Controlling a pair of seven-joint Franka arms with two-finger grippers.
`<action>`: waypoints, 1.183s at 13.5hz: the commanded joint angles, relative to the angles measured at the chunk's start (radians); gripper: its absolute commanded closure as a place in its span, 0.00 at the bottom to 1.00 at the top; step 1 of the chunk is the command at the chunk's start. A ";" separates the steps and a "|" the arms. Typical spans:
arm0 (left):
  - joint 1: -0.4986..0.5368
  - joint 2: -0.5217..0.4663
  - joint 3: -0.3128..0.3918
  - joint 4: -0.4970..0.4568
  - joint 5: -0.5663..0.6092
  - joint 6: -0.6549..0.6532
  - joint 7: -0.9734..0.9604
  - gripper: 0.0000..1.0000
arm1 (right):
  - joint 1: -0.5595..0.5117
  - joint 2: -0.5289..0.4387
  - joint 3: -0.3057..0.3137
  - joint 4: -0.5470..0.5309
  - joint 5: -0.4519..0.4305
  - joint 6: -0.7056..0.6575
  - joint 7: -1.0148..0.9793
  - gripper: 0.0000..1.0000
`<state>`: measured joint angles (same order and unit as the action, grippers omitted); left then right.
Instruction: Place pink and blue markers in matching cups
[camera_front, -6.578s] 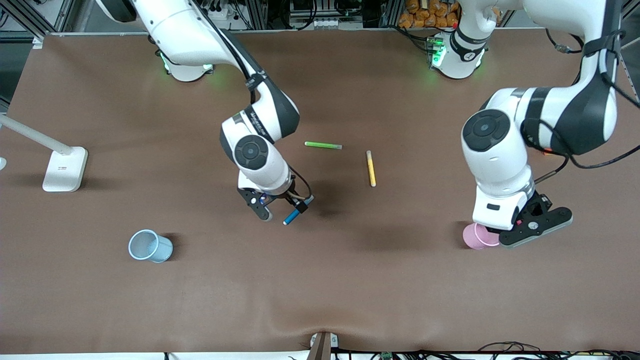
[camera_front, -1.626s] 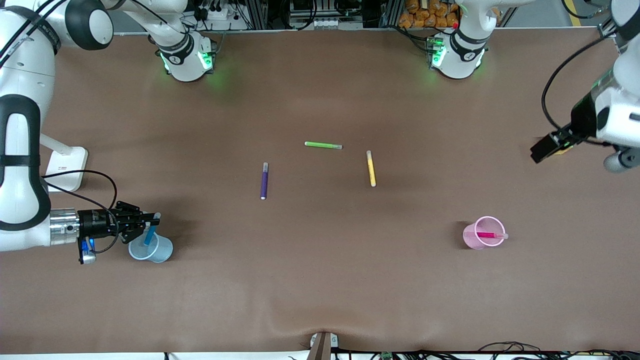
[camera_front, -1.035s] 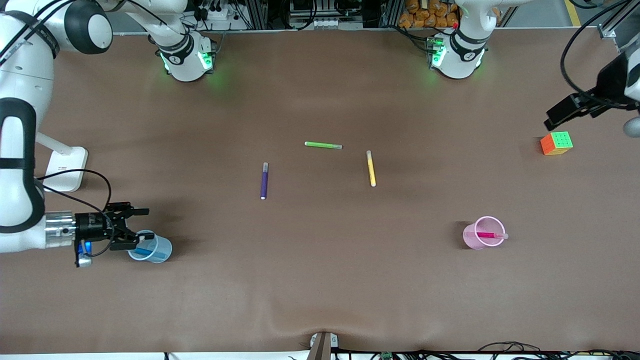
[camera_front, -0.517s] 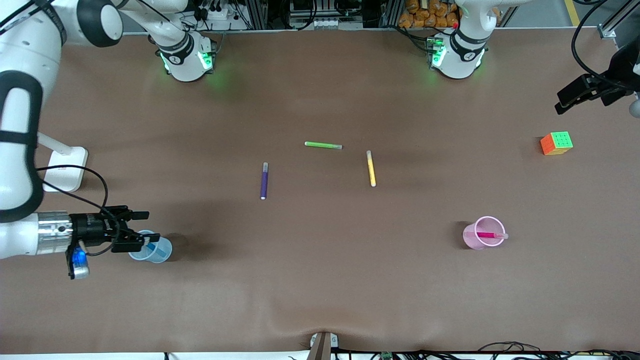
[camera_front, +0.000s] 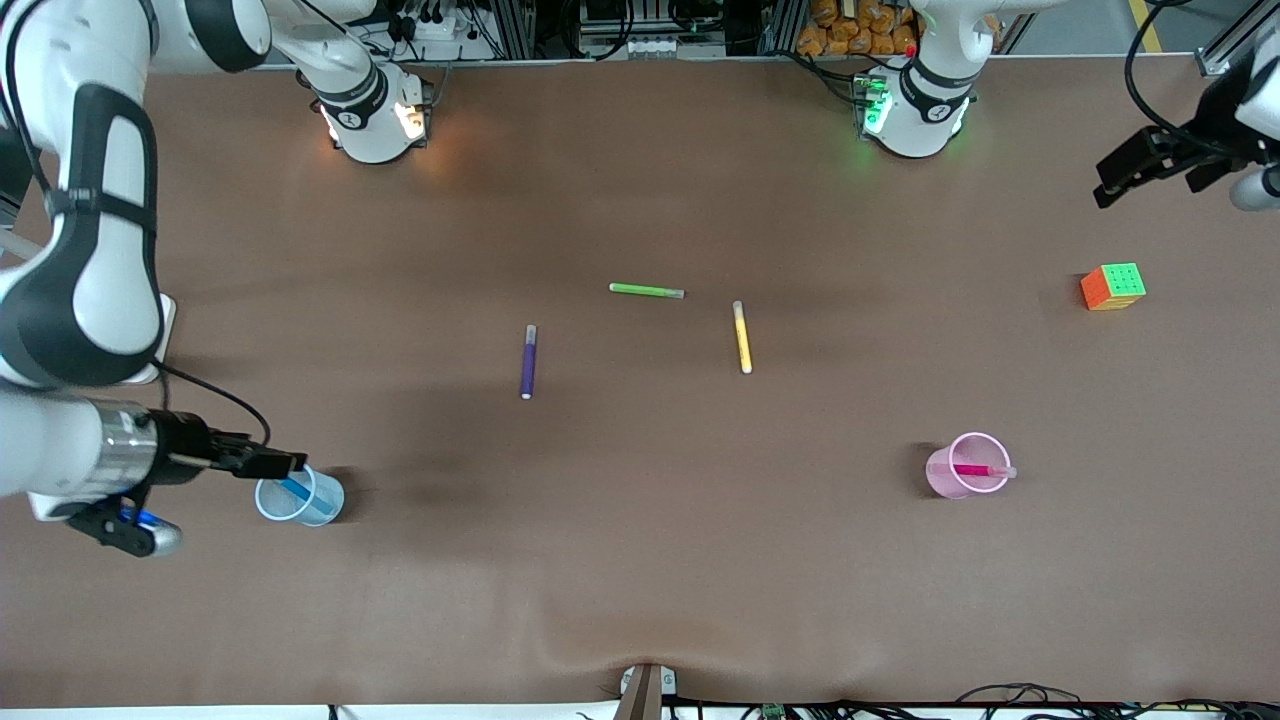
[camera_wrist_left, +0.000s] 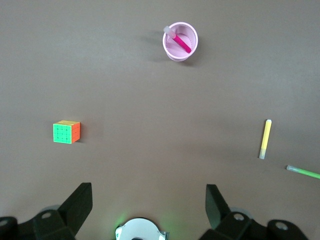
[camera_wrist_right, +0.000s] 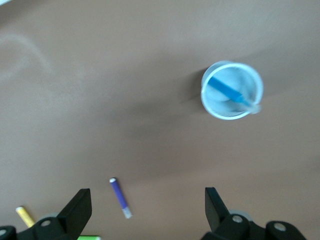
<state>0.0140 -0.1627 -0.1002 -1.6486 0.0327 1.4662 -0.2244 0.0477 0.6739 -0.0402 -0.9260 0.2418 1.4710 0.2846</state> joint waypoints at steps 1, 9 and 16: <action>-0.052 -0.043 0.037 -0.046 -0.020 0.017 0.008 0.00 | 0.000 -0.115 -0.006 -0.020 -0.047 -0.067 -0.036 0.00; -0.063 -0.034 0.031 -0.037 -0.017 0.019 -0.004 0.00 | 0.055 -0.361 -0.001 -0.049 -0.272 -0.274 -0.035 0.00; -0.071 0.006 0.031 0.016 -0.010 0.017 0.011 0.00 | -0.063 -0.682 -0.006 -0.575 -0.159 -0.037 -0.039 0.00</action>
<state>-0.0504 -0.1765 -0.0729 -1.6651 0.0326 1.4863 -0.2251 0.0025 0.1694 -0.0536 -1.2320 0.0588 1.3106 0.2463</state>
